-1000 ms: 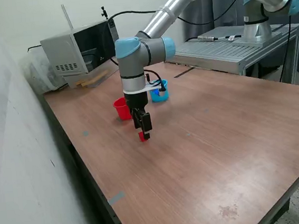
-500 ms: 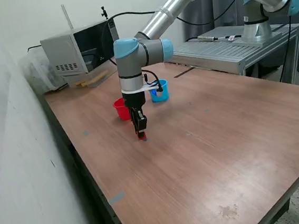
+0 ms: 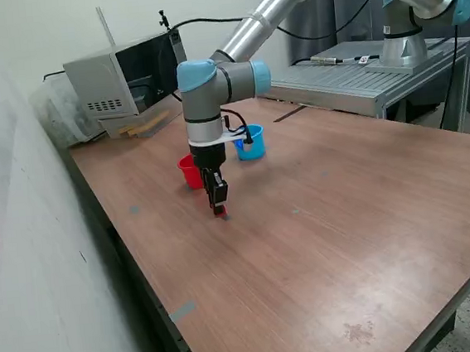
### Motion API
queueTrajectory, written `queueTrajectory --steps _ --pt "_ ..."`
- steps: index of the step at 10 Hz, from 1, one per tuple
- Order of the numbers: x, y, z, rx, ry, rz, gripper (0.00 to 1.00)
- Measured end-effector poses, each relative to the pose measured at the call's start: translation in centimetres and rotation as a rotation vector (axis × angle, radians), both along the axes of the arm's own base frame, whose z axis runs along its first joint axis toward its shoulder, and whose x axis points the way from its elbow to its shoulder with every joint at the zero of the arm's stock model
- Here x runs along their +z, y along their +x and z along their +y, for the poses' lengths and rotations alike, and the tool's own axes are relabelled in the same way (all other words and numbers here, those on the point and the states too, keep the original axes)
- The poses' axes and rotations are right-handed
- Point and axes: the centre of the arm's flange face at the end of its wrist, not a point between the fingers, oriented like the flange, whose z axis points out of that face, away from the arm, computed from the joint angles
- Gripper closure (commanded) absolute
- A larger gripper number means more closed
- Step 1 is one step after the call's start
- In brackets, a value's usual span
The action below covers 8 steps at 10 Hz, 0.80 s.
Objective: Place red objects in the red bin, and blue objects in the blue bin.
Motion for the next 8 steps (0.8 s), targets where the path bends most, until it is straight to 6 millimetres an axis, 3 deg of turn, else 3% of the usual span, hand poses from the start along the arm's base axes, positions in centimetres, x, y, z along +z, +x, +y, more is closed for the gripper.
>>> queueTrajectory --steps 2,5,8 --pt "2.5 -0.3 2.3 -0.025 0.023 0.024 1.0" --pt "7.3 -0.2 8.4 -0.08 0.044 0.064 1.0" --pt "9.2 0.7 13.4 -0.124 0.054 0.058 1.0"
